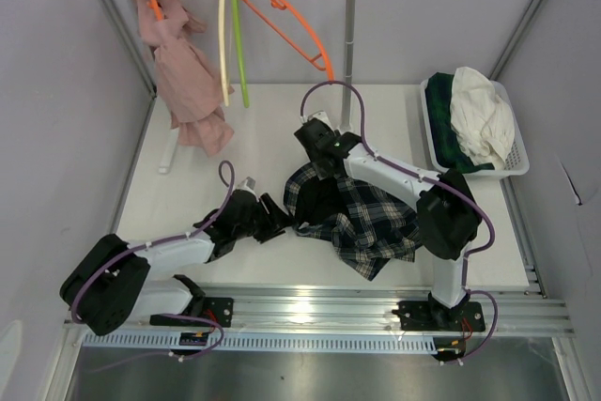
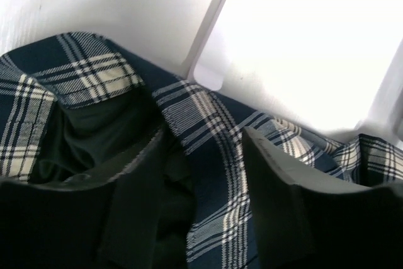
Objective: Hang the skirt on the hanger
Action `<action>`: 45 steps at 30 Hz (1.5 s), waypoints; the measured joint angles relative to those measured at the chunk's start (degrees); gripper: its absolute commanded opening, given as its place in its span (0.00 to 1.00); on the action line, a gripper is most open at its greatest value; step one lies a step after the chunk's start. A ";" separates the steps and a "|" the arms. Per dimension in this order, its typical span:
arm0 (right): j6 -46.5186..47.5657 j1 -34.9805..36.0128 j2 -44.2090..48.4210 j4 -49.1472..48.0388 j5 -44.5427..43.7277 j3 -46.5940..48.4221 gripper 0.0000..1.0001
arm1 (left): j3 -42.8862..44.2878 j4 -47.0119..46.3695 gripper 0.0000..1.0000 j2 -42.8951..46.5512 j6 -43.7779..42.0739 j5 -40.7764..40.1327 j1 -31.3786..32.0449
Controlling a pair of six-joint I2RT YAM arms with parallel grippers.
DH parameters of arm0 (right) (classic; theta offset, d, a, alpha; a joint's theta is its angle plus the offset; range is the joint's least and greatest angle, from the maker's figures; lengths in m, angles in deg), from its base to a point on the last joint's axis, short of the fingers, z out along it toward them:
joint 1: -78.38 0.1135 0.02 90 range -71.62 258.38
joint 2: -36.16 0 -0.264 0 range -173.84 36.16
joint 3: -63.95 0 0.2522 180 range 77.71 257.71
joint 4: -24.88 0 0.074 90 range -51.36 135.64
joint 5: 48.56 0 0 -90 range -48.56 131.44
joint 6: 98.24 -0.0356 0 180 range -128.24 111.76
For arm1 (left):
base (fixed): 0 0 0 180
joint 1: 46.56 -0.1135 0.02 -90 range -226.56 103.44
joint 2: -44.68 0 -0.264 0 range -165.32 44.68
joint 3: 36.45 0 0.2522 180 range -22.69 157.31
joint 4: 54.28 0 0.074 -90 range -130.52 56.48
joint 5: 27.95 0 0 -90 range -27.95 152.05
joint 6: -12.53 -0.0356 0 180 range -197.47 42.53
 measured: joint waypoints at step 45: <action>-3.63 -2.25 13.79 9.57 -4.24 4.61 0.00 | 24.06 27.96 0.00 14.64 -19.87 -2.32 -7.56</action>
